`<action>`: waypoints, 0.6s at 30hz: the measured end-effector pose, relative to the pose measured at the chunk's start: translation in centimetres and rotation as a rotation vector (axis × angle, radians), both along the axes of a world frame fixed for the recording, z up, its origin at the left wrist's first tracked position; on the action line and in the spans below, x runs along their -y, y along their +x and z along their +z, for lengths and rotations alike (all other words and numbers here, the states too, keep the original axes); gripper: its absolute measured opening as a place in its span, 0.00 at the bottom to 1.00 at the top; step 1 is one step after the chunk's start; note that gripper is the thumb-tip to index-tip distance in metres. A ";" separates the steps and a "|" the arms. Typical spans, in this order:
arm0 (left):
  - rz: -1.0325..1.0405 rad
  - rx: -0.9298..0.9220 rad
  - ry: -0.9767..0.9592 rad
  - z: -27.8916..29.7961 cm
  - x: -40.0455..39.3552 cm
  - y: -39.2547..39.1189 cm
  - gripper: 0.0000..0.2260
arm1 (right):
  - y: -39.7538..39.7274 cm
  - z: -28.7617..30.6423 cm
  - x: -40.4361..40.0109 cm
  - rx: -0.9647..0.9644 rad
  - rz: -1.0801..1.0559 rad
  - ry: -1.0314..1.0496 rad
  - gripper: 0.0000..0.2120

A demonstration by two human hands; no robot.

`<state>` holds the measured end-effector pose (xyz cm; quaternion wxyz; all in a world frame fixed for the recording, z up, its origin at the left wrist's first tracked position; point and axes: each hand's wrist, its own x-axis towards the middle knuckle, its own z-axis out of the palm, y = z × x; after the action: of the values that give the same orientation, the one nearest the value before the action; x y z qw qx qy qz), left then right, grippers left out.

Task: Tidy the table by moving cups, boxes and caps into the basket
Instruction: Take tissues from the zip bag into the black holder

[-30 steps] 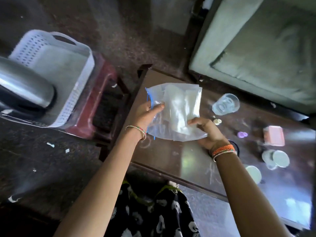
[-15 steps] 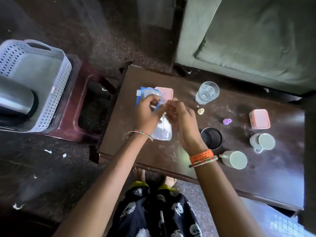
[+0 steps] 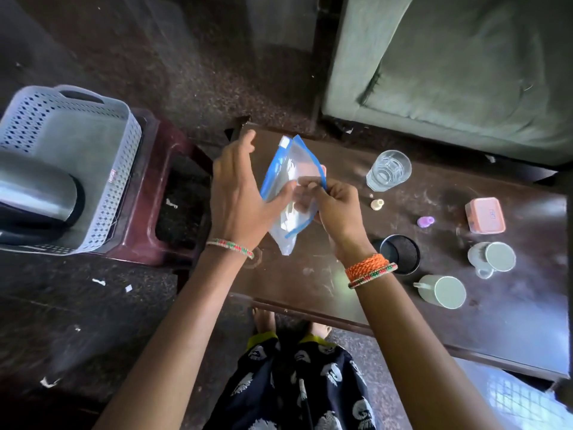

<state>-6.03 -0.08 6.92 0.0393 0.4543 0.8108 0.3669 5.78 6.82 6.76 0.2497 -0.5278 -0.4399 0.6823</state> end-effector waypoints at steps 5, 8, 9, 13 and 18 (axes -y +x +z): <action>-0.014 0.461 -0.270 -2.3 -0.4 -1.3 0.08 | 0.6 -0.8 0.1 0.107 0.048 0.025 0.11; 0.031 0.293 -0.243 -2.3 -0.4 -1.2 0.09 | 1.5 -2.0 -0.1 0.331 0.057 0.120 0.12; 0.034 0.284 -0.243 -2.1 -0.4 -1.0 0.07 | 1.7 -2.3 -0.2 0.384 0.056 0.152 0.12; 0.026 0.308 -0.267 -1.9 -0.7 -0.2 0.14 | 1.6 -0.9 0.8 0.396 0.016 0.301 0.10; 0.006 0.342 -0.242 -1.7 -0.7 0.3 0.15 | 0.9 3.2 3.5 0.169 -0.165 0.516 0.15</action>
<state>-5.69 0.63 5.26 0.2295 0.3750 0.8320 0.3384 6.71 3.31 9.95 0.3930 -0.5359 -0.5739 0.4786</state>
